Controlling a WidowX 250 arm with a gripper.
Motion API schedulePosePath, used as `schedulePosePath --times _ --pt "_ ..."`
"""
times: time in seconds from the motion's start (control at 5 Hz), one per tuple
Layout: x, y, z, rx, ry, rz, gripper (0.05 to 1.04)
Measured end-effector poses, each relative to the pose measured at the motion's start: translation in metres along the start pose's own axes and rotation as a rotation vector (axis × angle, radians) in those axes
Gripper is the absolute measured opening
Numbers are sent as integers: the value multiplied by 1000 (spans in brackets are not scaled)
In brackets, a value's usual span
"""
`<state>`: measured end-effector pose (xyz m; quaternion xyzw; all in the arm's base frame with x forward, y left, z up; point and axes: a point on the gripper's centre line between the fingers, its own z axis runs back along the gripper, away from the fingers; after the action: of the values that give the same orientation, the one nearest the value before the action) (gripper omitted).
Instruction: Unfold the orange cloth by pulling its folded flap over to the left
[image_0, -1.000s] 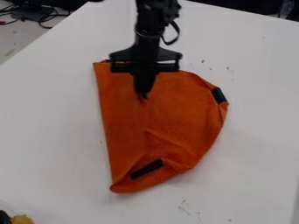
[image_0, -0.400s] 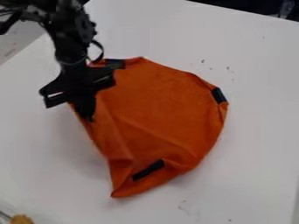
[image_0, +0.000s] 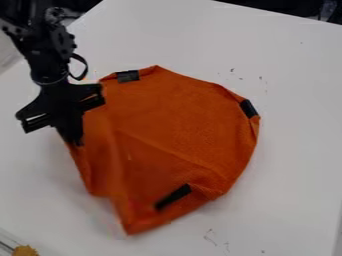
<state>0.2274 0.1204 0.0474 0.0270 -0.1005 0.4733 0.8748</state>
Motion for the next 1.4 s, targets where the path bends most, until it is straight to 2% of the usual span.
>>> schedulePosePath --times 0.2,0.4,0.6,0.8,1.0,1.2,1.4 --pt "16 13 4 24 -28 -18 58" --pt "22 21 3 24 -33 -34 82" --pt "20 32 -13 11 -17 -29 240" --pt "13 37 -27 3 9 -35 509" --pt "14 37 -30 2 3 -46 800" --pt "15 45 -30 29 7 -54 1004" --pt "17 61 -29 70 15 -61 1004"
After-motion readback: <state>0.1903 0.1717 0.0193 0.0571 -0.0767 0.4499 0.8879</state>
